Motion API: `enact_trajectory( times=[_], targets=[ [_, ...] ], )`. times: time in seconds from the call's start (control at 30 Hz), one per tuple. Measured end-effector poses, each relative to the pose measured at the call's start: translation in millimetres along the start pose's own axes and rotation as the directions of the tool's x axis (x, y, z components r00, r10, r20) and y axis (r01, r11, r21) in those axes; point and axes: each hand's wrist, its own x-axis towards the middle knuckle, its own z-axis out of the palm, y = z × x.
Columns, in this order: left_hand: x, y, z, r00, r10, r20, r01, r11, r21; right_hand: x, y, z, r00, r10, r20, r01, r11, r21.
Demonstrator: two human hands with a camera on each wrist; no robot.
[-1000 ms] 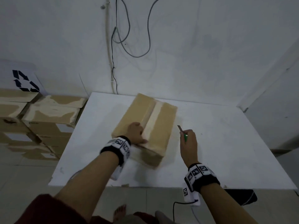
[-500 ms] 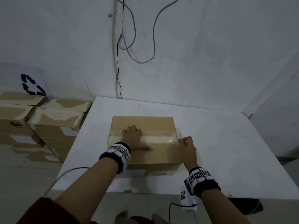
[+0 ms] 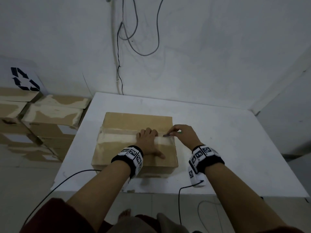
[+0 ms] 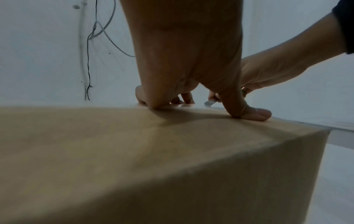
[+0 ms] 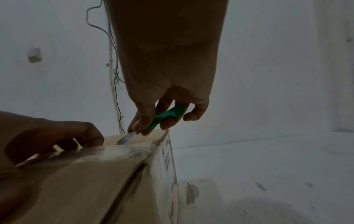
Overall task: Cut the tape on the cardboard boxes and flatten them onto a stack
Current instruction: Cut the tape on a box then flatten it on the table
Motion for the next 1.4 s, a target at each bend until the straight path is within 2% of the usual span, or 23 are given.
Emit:
enact_trajectory(
  times=[0.17,0.23,0.3,0.43,0.67,0.83,0.93,1.07,1.2,1.33,1.4],
  targets=[
    [-0.9,1.4,1.1,1.0,-0.002,-0.005,0.002,1.0,-0.01,15.5,-12.5,-7.8,0.989,0.033,0.147,0.014,0.953,-0.304],
    [-1.4,1.0,-0.7,1.0,0.004,0.002,-0.004,1.0,-0.016,14.2,-11.0,-12.5,0.987,0.057,0.149,0.002,0.929,-0.369],
    [-1.3,0.3,-2.8,1.0,0.018,0.022,-0.017,1.0,-0.015,11.6,-0.1,-15.8,0.991,0.079,0.112,-0.039,0.946,-0.322],
    [0.7,4.7,-6.8,0.997,0.054,0.047,-0.053,0.998,-0.016,2.1,23.5,-17.1,0.989,0.117,0.086,-0.106,0.987,-0.12],
    [5.6,14.0,-9.8,0.994,0.106,0.04,-0.107,0.994,0.008,-9.1,39.6,-18.7,0.972,0.225,0.065,-0.232,0.966,0.118],
    [12.2,19.5,-14.3,0.988,0.096,0.124,-0.102,0.994,0.038,-24.8,30.6,-12.1,0.985,0.148,-0.083,-0.147,0.989,0.021],
    [15.0,28.5,-10.9,0.985,0.065,0.161,-0.076,0.995,0.062,-27.9,24.4,-8.2,0.992,0.112,-0.058,-0.112,0.994,0.004],
    [16.3,32.4,-1.1,0.994,0.054,0.092,-0.062,0.995,0.084,-25.2,25.4,-13.9,0.991,0.13,-0.043,-0.135,0.979,-0.155],
    [15.7,36.6,0.7,0.992,0.098,0.074,-0.103,0.993,0.054,-26.3,30.3,-21.7,0.989,0.151,-0.002,-0.15,0.984,-0.1],
    [16.5,37.0,-0.4,0.989,0.13,0.068,-0.133,0.99,0.038,-30.5,29.4,-11.4,0.988,0.132,-0.084,-0.141,0.984,-0.11],
    [18.2,35.6,0.4,0.989,0.13,0.066,-0.133,0.991,0.034,-35.8,35.0,-4.4,0.984,0.14,-0.107,-0.147,0.988,-0.057]
  ],
)
